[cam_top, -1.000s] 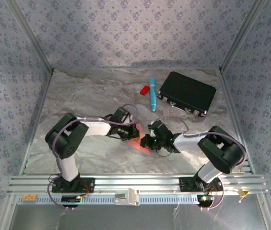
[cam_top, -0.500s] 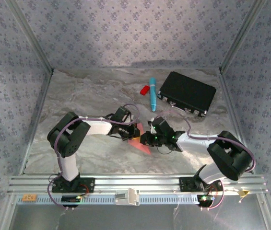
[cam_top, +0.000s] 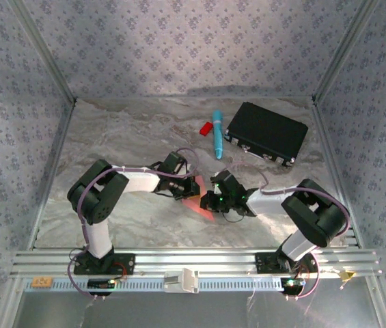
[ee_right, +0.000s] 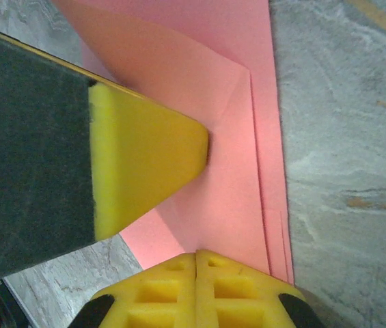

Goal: Fold a paper plane with a square sheet of paper (pick it up from the middle)
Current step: Fourth fold the wing at the center of the table.

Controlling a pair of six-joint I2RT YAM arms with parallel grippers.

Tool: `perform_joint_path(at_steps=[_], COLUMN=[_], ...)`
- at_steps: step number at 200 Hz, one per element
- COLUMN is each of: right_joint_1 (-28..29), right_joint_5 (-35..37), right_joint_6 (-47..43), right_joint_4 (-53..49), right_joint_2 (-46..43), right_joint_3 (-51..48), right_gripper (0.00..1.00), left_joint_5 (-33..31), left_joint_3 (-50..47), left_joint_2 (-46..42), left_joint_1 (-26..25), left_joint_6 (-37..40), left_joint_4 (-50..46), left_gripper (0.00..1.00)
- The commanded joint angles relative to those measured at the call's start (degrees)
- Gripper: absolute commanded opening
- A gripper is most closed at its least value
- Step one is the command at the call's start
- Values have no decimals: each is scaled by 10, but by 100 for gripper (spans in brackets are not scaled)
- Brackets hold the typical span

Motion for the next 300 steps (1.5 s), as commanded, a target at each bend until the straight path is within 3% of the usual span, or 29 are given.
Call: perform_joint_path(at_steps=[1, 32, 70, 138, 226, 300], right_joint_1=[4, 2, 2, 3, 1, 1], right_joint_5=[22, 20, 19, 22, 22, 16], right_joint_6=[12, 14, 16, 10, 7, 1], right_joint_4=[-52, -46, -41, -55, -51, -50], right_joint_2=[17, 19, 20, 23, 19, 19], right_joint_3=[-29, -29, -31, -33, -46, -44], right_gripper=[1, 1, 0, 0, 0, 0], left_joint_5=[-10, -13, 1, -18, -16, -11], left_joint_3=[16, 0, -9, -9, 34, 55], left_joint_2=[-34, -53, -16, 25, 33, 42], left_joint_1=[-1, -12, -14, 6, 88, 150], left_joint_6=[5, -19, -38, -14, 60, 75], left_joint_4=[-26, -12, 18, 18, -34, -59], left_gripper=[11, 8, 6, 5, 5, 5])
